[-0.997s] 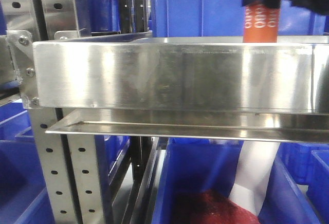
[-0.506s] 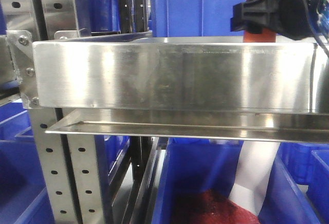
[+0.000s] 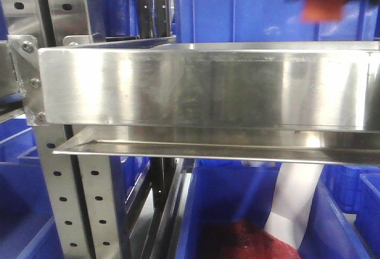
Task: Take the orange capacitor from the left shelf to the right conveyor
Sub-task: 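Lift the orange cylinder up and back off the shelf tray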
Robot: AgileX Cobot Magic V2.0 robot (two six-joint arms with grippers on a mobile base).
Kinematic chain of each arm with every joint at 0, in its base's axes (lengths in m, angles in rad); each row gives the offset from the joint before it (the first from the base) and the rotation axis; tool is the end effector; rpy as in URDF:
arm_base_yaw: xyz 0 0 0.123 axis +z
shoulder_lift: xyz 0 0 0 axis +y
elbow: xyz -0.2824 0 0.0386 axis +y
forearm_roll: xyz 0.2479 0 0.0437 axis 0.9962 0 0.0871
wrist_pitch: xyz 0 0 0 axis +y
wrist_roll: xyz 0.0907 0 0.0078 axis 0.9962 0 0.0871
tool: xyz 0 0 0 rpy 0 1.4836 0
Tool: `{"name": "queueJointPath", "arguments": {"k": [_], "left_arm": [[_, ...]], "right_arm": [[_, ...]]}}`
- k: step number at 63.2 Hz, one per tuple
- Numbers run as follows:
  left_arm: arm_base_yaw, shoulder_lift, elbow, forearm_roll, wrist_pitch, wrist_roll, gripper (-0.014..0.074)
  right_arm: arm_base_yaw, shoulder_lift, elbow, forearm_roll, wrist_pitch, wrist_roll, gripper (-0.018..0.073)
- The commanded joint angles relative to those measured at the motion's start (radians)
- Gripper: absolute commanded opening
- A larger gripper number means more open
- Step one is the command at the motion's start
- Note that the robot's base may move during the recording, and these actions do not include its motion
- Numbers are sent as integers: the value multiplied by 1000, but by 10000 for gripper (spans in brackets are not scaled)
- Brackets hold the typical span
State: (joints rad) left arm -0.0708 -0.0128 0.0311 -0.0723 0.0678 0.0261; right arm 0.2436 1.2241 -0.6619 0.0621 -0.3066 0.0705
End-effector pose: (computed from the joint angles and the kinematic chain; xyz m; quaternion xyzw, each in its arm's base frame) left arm 0.0566 -0.0045 0.1971 0.0105 0.7066 -0.0430 0.7062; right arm 0.2557 0.0618 0.2911 -0.0375 0.7633 0.1126 0.6350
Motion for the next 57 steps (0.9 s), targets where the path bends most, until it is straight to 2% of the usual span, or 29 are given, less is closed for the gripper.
{"name": "queueJointPath", "arguments": {"k": [1,8,18,33,43,57], "left_arm": [[1,-11,-3,-2,-89,-2,-127],[1,-11,-3,-2,-89,-2,-127],[1,-11,-3,-2,-89,-2,-127],[1,-11,-3,-2,-89,-2,-127],[1,-11,-3,-2,-89,-2,-127],[1,-11,-3,-2,-89,-2,-127]], "right_arm": [[-66,-129,-29,-54,62,-3,118],[-160,-255,-10,-120,201,-3,118],[-249,-443,45,-130,357,-3,118],[-251,-696,138,-130,496,-3,118],[-251,-866,142,-130,599,-3,118],[-251,-1065,142,-130,671,-3,118]]}}
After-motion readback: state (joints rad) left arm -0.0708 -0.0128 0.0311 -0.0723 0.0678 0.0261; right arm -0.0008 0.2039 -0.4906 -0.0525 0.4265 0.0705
